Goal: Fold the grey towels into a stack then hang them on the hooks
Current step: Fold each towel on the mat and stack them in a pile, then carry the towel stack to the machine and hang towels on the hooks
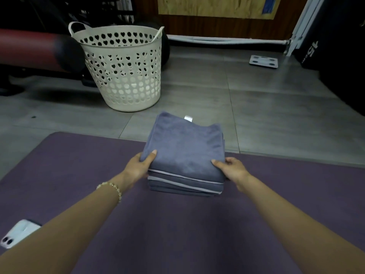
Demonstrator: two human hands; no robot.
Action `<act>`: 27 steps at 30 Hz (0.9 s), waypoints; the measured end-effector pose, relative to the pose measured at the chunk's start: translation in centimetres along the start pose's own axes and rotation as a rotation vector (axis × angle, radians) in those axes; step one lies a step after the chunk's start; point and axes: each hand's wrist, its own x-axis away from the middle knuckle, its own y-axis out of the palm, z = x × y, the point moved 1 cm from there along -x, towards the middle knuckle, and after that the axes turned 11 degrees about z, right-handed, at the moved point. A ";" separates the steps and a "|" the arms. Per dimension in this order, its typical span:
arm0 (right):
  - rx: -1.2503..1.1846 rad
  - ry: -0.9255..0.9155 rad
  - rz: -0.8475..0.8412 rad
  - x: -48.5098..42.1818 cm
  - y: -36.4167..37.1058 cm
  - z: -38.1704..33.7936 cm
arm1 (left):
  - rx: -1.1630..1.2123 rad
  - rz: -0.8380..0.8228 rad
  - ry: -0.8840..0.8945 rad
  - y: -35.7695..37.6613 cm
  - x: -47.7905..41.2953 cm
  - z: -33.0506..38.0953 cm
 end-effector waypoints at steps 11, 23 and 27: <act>0.078 0.167 -0.039 0.7 0.2 -0.9 | 0.040 0.152 0.074 0.1 -0.3 0.3; -0.115 0.188 -0.099 0.9 -0.1 -0.2 | 0.680 0.003 -0.396 4.4 1.6 0.5; -0.035 0.172 -0.202 1.6 -1.4 -1.0 | 0.718 0.002 -0.356 5.9 2.4 2.5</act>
